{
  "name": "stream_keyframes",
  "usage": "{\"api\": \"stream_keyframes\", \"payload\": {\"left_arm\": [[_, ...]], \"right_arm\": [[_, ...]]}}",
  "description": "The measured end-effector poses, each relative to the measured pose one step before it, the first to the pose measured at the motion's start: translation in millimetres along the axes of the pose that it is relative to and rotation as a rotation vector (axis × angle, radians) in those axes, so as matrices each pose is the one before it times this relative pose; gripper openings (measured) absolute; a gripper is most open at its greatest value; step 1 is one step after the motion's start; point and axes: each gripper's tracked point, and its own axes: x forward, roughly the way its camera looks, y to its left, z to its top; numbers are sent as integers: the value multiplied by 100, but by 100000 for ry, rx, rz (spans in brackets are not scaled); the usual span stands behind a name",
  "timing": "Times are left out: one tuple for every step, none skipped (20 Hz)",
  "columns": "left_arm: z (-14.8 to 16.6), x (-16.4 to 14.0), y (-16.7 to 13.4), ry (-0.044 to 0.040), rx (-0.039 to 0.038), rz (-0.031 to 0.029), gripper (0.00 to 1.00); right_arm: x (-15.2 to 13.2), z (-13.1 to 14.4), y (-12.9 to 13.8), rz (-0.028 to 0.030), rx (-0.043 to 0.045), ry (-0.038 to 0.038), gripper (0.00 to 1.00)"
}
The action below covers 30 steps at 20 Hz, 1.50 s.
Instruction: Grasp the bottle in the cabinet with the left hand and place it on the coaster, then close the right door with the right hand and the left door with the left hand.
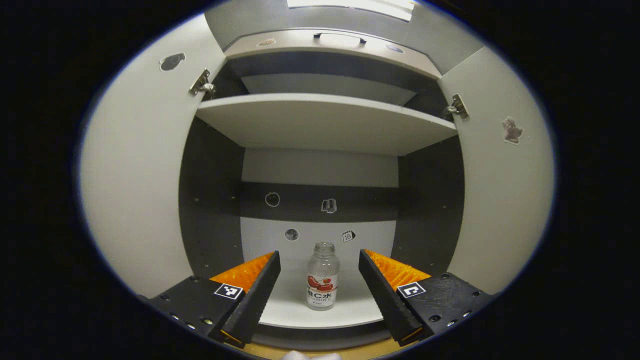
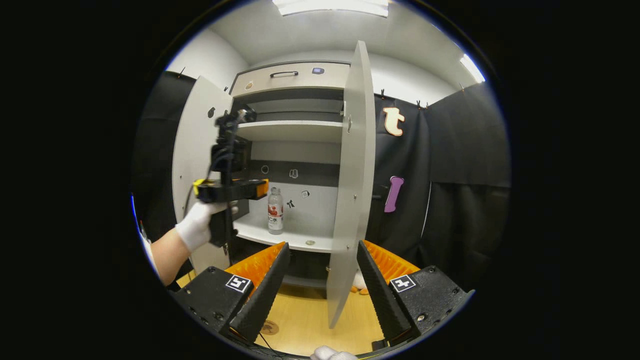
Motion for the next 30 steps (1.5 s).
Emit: {"api": "stream_keyframes", "payload": {"left_arm": [[-1028,1533,1,1297,-467,888,96],[-724,1327,263,1631,-209,483,96],[-573,1412,193,928,261,389,99],[-435,1025,213,313,567,1050,95],[-356,999,-102,-439,741,702,95],[-277,674,-309,-230,532,161,95],[-209,823,-260,-227,553,-707,95],[-148,732,-80,-681,455,362,95],[-243,663,-51,189,572,1121,95],[-373,480,-85,300,603,457,90],[-444,592,66,681,672,800,95],[-588,421,154,1618,-56,1288,94],[-665,468,-159,1993,-553,-304,94],[-264,398,92,677,-263,134,95],[-152,263,70,180,148,13,95],[-94,168,-60,26,-218,-593,95],[-70,169,150,-146,-106,342,95],[-108,275,254,-164,200,961,95],[-180,297,157,180,938,1171,89],[35,-22,238,-226,1164,1430,84],[-78,-19,295,456,484,559,78],[151,-308,119,-234,-183,278,78],[485,-482,54,-683,-218,-55,77],[721,-730,241,-1090,194,-13,77],[723,-1004,198,-1074,177,111,76],[733,-992,102,-759,-118,-59,77],[769,-1102,-1,-1005,-772,-579,76],[753,-1015,-7,-1184,-1049,-1053,76],[811,-1201,-46,-1048,-702,-910,76],[692,-1204,-185,-1387,-403,-1679,76]], "right_arm": [[-2,-201,-321,-762,-1084,838,83],[36,-304,-324,-742,-796,980,84],[-5,-378,-370,-649,-561,1086,84],[150,-347,-300,-513,-269,1009,83],[79,-385,-354,-617,-118,1117,84],[31,-421,-421,-700,-85,1090,84],[89,-391,-388,-850,-251,1254,84],[195,-412,-438,-840,-249,1168,84],[83,-308,-416,-635,-193,1059,84],[73,-128,-289,-433,34,668,84],[44,113,-319,-473,83,-96,84],[109,108,-335,-473,85,-145,84],[105,146,-223,-111,111,-187,84],[94,-4,-221,-228,-6,-66,84],[151,77,-242,-363,-242,-161,84],[90,-206,-269,-460,-348,458,84],[77,-193,-287,-443,-35,615,84],[146,-197,-150,-94,203,709,84],[-4,-170,-94,-11,304,660,84],[-49,-55,-112,-124,231,241,84],[-54,86,-157,-334,36,-142,84],[-48,116,-188,-266,65,-440,84],[-124,332,-119,-202,176,-1017,84],[-67,168,-43,-157,41,-882,84],[-80,114,59,95,24,-434,84],[-47,-72,203,331,340,-554,84],[-21,-57,112,175,621,-403,84],[-14,-257,192,365,779,135,84],[-91,-248,378,904,678,372,84],[-29,-241,532,1051,582,451,84]]}}
